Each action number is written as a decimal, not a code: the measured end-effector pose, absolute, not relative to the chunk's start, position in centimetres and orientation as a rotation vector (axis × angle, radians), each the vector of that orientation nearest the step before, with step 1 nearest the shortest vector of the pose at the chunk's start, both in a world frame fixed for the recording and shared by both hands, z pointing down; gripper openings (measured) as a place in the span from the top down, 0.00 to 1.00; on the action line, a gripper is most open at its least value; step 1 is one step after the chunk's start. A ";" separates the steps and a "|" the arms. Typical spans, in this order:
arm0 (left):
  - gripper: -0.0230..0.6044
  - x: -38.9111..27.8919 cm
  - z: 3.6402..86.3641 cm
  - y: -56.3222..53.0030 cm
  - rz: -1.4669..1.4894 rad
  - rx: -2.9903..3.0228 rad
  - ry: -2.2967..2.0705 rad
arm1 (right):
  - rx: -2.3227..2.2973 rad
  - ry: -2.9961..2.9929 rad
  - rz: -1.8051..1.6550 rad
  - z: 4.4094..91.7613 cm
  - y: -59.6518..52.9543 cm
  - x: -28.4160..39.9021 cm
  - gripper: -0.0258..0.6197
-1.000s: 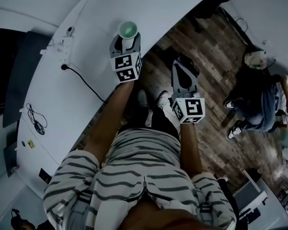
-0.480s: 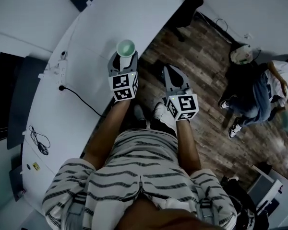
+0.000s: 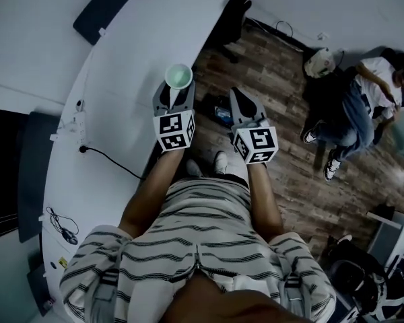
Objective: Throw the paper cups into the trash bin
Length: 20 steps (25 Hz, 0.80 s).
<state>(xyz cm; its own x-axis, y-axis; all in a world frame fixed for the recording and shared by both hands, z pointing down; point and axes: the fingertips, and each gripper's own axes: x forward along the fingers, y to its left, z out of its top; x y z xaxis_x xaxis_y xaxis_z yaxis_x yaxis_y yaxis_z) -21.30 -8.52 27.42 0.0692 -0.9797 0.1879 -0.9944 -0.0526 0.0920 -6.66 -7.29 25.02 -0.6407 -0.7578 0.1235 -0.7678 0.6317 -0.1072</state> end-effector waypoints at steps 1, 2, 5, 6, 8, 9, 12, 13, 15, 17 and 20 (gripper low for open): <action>0.52 -20.7 27.3 -8.4 0.111 2.160 -2.001 | 1.323 -2.770 0.224 24.8 -7.3 -6.2 0.95; 0.52 -20.2 27.2 -8.4 0.111 2.177 -1.984 | 1.347 -2.762 0.215 24.5 -7.2 -5.7 0.95; 0.52 -18.5 26.9 -8.2 0.112 2.230 -1.928 | 1.415 -2.739 0.197 23.9 -7.1 -4.4 0.95; 0.52 -18.0 26.9 -8.1 0.115 2.247 -1.909 | 1.435 -2.732 0.195 23.7 -7.0 -4.0 0.95; 0.52 -17.0 26.9 -8.0 0.123 2.282 -1.872 | 1.475 -2.717 0.187 23.4 -6.8 -3.3 0.95; 0.52 -16.5 26.8 -8.0 0.124 2.298 -1.855 | 1.493 -2.709 0.183 23.3 -6.7 -2.9 0.95; 0.52 -14.6 26.9 -7.8 0.124 2.343 -1.798 | 1.544 -2.679 0.180 23.4 -6.3 -1.7 0.95; 0.52 -13.9 27.0 -7.7 0.129 2.359 -1.776 | 1.560 -2.669 0.179 23.5 -6.1 -1.2 0.95; 0.52 -12.5 27.2 -7.7 0.144 2.391 -1.737 | 1.589 -2.648 0.178 23.6 -5.9 -0.4 0.95; 0.52 -11.2 27.4 -7.7 0.161 2.414 -1.700 | 1.616 -2.630 0.179 23.7 -5.9 0.4 0.95; 0.52 -9.2 27.5 -7.8 0.177 2.445 -1.647 | 1.654 -2.606 0.187 23.7 -5.8 1.9 0.95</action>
